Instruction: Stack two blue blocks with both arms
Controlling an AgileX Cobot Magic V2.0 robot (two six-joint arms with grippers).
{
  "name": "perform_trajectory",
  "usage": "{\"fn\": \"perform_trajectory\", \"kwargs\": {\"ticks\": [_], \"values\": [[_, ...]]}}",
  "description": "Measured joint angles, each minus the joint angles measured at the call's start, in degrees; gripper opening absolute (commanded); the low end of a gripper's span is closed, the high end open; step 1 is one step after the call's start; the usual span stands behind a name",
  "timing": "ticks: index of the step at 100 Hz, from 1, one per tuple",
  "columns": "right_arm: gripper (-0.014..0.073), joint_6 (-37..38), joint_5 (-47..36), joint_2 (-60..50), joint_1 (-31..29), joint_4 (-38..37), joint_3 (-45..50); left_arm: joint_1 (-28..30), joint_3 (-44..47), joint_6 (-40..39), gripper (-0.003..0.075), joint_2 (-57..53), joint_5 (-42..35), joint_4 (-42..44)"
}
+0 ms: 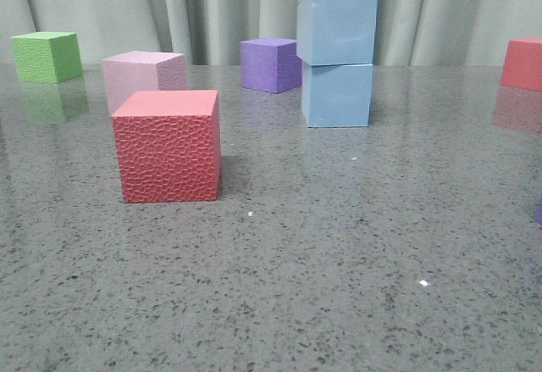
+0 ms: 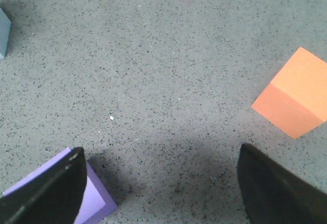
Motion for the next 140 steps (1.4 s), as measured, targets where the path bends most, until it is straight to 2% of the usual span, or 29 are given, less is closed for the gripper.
{"fn": "perform_trajectory", "kwargs": {"ticks": [36, 72, 96, 140], "values": [[0.0600, 0.0, 0.0, 0.0, 0.0, 0.0, 0.0, 1.9, 30.9, -2.8, 0.0662, -23.6, -14.4, 0.0], [0.0600, 0.0, 0.0, 0.0, 0.0, 0.0, 0.0, 1.9, 56.5, -6.8, 0.0662, -42.0, -21.2, 0.0], [0.0600, 0.0, 0.0, 0.0, 0.0, 0.0, 0.0, 1.9, 63.8, -9.5, 0.0662, -48.8, -23.3, 0.0], [0.0600, 0.0, 0.6, 0.0, 0.0, 0.0, 0.0, 1.9, 64.2, -9.8, 0.0662, -49.2, -25.1, 0.0]]}}
